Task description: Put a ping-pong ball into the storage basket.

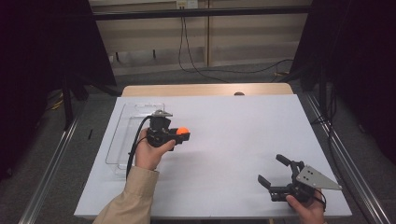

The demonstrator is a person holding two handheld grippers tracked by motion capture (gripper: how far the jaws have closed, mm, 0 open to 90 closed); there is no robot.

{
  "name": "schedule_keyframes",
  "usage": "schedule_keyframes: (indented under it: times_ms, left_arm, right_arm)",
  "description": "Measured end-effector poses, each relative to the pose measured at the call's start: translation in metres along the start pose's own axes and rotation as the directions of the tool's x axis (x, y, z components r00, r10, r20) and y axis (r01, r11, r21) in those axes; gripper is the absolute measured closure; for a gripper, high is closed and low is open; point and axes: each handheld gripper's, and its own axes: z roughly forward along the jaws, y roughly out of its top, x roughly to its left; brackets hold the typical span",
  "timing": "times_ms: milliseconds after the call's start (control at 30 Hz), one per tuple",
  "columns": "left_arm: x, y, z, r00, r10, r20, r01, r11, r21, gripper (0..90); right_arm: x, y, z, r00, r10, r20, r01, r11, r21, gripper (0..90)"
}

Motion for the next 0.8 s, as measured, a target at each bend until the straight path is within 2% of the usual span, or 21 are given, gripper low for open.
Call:
schedule_keyframes:
  times_ms: [800]
  left_arm:
    - [0.0048, 0.0013, -0.0065, 1.0000, 0.001, -0.010, -0.001, 1.0000, -0.008, 50.9]
  right_arm:
    - [0.0001, -0.0001, 0.0001, 1.0000, 0.001, -0.001, -0.001, 1.000, 0.000, 2.7]
